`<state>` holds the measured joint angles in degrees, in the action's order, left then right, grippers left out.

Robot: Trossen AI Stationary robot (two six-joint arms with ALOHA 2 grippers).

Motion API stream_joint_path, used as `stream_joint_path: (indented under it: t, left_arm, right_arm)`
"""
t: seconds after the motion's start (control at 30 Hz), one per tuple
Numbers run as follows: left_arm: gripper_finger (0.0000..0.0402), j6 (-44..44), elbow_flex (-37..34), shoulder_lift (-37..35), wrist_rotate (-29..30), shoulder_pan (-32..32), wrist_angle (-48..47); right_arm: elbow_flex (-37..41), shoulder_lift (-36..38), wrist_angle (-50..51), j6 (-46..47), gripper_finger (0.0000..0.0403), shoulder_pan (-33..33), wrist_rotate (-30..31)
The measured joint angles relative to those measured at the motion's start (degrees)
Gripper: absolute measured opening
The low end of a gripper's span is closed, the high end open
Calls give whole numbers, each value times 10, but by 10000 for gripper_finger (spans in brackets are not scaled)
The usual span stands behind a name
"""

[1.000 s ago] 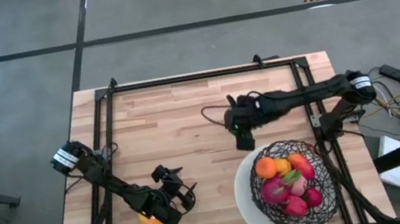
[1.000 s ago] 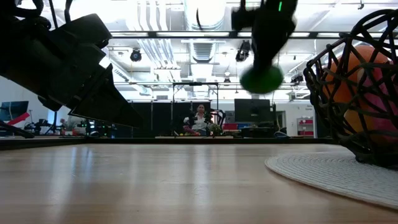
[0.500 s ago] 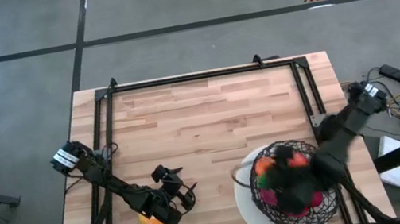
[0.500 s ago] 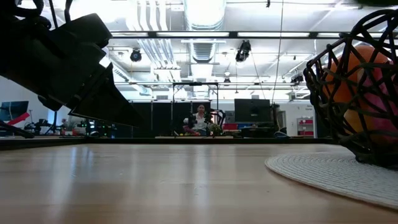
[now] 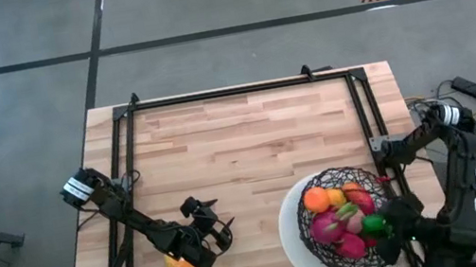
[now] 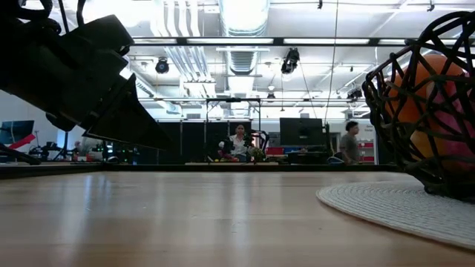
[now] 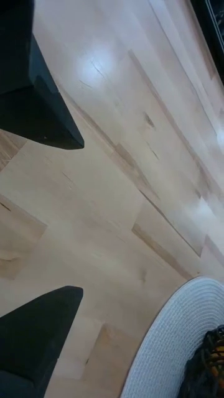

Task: Build produce basket
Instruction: Put the green lime into the black wire basket

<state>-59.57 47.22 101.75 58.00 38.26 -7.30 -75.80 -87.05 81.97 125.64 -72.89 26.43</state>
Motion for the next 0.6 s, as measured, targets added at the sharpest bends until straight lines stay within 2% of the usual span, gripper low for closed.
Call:
stream_joint_path:
  t: [0.13,0.27,0.47,0.6]
  left_arm:
    - [361,0,0,0,0,0,0]
    - [361,0,0,0,0,0,0]
    - [361,0,0,0,0,0,9]
    - [361,0,0,0,0,0,9]
  right_arm:
    - [47,0,-5,58,252,-2,1]
    - [72,0,-8,64,266,-2,0]
    - [86,0,-15,63,299,-2,-66]
    - [87,3,-12,62,323,-2,-74]
